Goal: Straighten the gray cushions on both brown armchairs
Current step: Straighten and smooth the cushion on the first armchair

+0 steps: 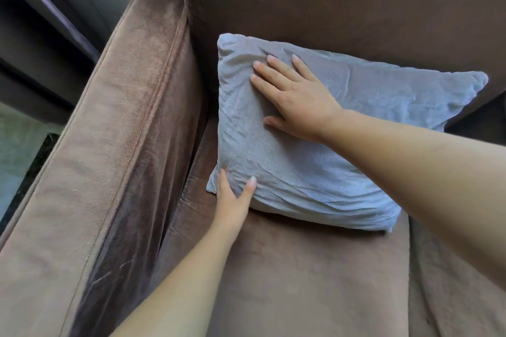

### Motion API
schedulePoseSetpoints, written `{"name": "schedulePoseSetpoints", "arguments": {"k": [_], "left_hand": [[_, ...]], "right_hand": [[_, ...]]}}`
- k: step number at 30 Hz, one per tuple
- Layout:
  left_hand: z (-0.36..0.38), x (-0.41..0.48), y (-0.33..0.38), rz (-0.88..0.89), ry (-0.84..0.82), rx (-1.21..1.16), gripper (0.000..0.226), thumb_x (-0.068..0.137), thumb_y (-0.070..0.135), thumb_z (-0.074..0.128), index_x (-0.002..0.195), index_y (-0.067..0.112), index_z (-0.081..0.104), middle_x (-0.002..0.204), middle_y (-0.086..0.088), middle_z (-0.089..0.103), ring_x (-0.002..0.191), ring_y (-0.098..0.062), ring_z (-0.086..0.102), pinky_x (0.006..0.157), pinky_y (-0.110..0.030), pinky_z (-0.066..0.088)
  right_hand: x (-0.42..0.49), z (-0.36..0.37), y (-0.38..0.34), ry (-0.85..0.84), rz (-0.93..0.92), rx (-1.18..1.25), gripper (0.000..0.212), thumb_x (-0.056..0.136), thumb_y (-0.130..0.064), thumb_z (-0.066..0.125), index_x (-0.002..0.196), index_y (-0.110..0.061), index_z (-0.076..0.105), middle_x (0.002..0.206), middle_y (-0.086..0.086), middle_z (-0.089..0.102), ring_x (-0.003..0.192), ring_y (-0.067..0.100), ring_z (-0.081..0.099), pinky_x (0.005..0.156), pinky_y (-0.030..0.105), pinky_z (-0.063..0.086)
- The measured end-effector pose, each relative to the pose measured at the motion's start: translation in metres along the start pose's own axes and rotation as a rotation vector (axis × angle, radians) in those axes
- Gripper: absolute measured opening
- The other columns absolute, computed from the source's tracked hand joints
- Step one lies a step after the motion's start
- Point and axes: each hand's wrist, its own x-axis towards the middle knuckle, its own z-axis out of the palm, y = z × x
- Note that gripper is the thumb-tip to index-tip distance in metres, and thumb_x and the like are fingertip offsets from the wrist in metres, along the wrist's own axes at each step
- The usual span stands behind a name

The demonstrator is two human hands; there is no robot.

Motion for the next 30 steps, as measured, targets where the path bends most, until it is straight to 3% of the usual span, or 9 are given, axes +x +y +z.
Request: {"name": "schedulePoseSetpoints", "arguments": {"k": [3, 5, 8, 12, 15, 19, 22, 25, 30], "left_hand": [[0.0, -0.019, 0.016, 0.173, 0.185, 0.137, 0.083, 0.089, 0.047, 0.066, 0.155, 0.018, 0.025, 0.161, -0.003, 0.028, 0.148, -0.02, 0.027, 0.121, -0.044, 0.028], [0.005, -0.033, 0.034, 0.351, 0.248, 0.247, 0.076, 0.092, 0.038, 0.066, 0.154, 0.014, 0.029, 0.16, -0.005, 0.027, 0.149, -0.02, 0.024, 0.122, -0.039, 0.024], [0.023, -0.045, 0.068, 0.661, 0.166, 0.481, 0.075, 0.093, 0.034, 0.064, 0.154, 0.01, 0.029, 0.165, -0.007, 0.021, 0.153, -0.019, 0.016, 0.123, -0.031, 0.014], [0.049, -0.032, 0.111, 1.01, -0.006, 0.991, 0.09, 0.09, 0.049, 0.061, 0.159, 0.016, 0.013, 0.169, -0.003, 0.003, 0.156, -0.025, 0.002, 0.123, -0.052, 0.01], [0.054, -0.008, 0.134, 1.025, -0.046, 1.265, 0.102, 0.085, 0.064, 0.055, 0.159, 0.024, -0.003, 0.169, 0.001, -0.011, 0.156, -0.025, -0.008, 0.12, -0.062, 0.007], [0.049, 0.019, 0.156, 0.96, -0.02, 1.374, 0.102, 0.083, 0.073, 0.041, 0.158, 0.027, -0.011, 0.168, 0.005, -0.012, 0.155, -0.02, -0.008, 0.12, -0.065, 0.008], [0.054, 0.022, 0.162, 0.943, 0.007, 1.383, 0.1, 0.083, 0.075, 0.035, 0.158, 0.025, -0.007, 0.169, 0.003, -0.008, 0.156, -0.021, -0.004, 0.118, -0.066, 0.01], [0.066, 0.005, 0.154, 0.961, 0.06, 1.385, 0.096, 0.087, 0.067, 0.042, 0.159, 0.014, 0.004, 0.169, -0.008, -0.001, 0.155, -0.03, 0.001, 0.116, -0.067, 0.011], [0.094, -0.021, 0.157, 1.321, -0.062, 1.399, 0.081, 0.09, 0.037, 0.063, 0.154, 0.003, 0.027, 0.165, -0.018, 0.021, 0.152, -0.034, 0.02, 0.118, -0.06, 0.02]], "right_hand": [[-0.024, -0.003, -0.002, 0.053, 0.068, 0.04, 0.083, 0.091, -0.045, 0.056, 0.157, -0.014, 0.019, 0.167, 0.008, 0.013, 0.154, 0.03, 0.009, 0.124, 0.052, 0.006], [-0.048, -0.003, -0.002, 0.125, 0.143, 0.074, 0.081, 0.09, -0.041, 0.058, 0.156, -0.01, 0.023, 0.165, 0.01, 0.018, 0.153, 0.032, 0.015, 0.123, 0.053, 0.012], [-0.09, 0.001, 0.001, 0.191, 0.291, 0.132, 0.08, 0.089, -0.041, 0.06, 0.154, -0.007, 0.028, 0.164, 0.009, 0.022, 0.153, 0.031, 0.018, 0.122, 0.056, 0.015], [-0.14, 0.015, 0.016, 0.162, 0.462, 0.139, 0.085, 0.089, -0.05, 0.057, 0.155, -0.009, 0.025, 0.166, 0.008, 0.018, 0.154, 0.028, 0.014, 0.12, 0.061, 0.012], [-0.159, 0.026, 0.033, 0.097, 0.509, 0.129, 0.091, 0.087, -0.057, 0.056, 0.158, -0.013, 0.018, 0.167, 0.004, 0.012, 0.155, 0.026, 0.009, 0.12, 0.062, 0.007], [-0.146, 0.032, 0.062, 0.032, 0.499, 0.108, 0.097, 0.088, -0.066, 0.047, 0.159, -0.016, 0.005, 0.168, 0.0, 0.003, 0.155, 0.022, 0.003, 0.121, 0.059, 0.002], [-0.132, 0.03, 0.074, 0.024, 0.51, 0.136, 0.098, 0.087, -0.066, 0.048, 0.159, -0.018, 0.002, 0.168, -0.002, 0.002, 0.155, 0.021, 0.001, 0.12, 0.059, 0.0], [-0.144, 0.032, 0.061, 0.09, 0.515, 0.166, 0.095, 0.088, -0.06, 0.051, 0.159, -0.016, 0.006, 0.168, 0.0, 0.003, 0.155, 0.023, 0.002, 0.122, 0.058, 0.003], [-0.194, 0.059, 0.013, 0.277, 0.823, 0.429, 0.089, 0.09, -0.05, 0.05, 0.158, -0.009, 0.01, 0.168, 0.006, 0.006, 0.155, 0.024, 0.006, 0.124, 0.049, 0.012]]}}
